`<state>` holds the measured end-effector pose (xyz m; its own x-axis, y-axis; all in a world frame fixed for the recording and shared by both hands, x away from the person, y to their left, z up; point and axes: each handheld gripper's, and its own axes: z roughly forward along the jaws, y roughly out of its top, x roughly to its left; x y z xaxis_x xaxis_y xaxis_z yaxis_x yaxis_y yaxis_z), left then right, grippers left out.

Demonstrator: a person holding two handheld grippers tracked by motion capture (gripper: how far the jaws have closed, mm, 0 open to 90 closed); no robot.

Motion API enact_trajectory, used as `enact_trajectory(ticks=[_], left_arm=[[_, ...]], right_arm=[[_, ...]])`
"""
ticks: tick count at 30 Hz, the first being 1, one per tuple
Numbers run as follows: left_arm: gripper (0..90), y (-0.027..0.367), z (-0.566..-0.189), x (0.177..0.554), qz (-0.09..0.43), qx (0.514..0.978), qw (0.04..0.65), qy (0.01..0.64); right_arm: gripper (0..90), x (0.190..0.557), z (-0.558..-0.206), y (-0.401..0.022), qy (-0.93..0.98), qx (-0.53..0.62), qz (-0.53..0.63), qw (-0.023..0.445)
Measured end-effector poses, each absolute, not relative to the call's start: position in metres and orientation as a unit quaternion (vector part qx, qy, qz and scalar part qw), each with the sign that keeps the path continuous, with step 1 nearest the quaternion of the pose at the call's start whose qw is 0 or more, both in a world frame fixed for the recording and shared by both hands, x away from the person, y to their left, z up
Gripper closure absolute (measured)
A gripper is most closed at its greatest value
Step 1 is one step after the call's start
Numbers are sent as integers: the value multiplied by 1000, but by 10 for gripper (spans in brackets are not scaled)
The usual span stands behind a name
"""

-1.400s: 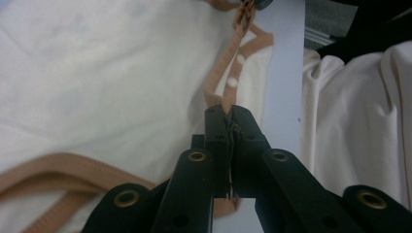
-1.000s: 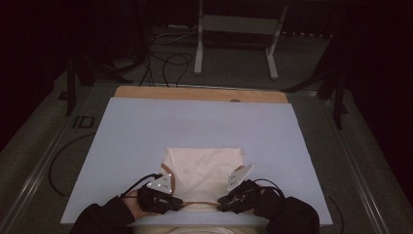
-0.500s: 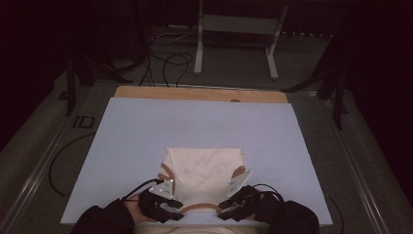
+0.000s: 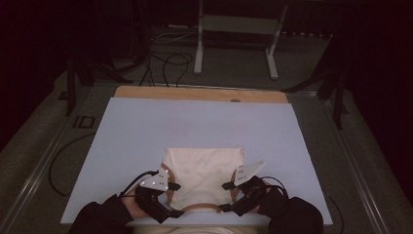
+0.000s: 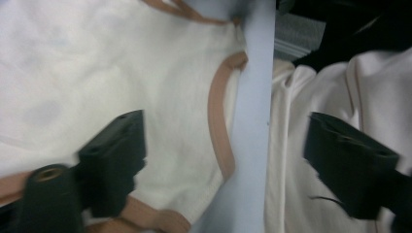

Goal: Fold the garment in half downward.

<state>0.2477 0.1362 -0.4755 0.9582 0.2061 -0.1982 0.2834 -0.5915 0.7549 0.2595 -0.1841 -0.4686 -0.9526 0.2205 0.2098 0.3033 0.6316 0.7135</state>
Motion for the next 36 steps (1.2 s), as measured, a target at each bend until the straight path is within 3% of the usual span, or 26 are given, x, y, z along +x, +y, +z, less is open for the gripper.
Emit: enact_trajectory(ticks=[6, 15, 24, 36], left_arm=[[5, 138, -458, 256, -32, 882, 446, 150], [1, 140, -444, 265, -8, 884, 444, 145], [1, 146, -427, 286, 27, 877, 454, 159], [1, 152, -425, 317, 54, 870, 452, 188]], right_arm=[[134, 267, -455, -187, -893, -155, -422, 36], [106, 282, -442, -191, -876, -168, -452, 21], [103, 302, -423, -200, -859, -192, -473, -43], [103, 329, -421, -209, -858, -217, -459, -77]])
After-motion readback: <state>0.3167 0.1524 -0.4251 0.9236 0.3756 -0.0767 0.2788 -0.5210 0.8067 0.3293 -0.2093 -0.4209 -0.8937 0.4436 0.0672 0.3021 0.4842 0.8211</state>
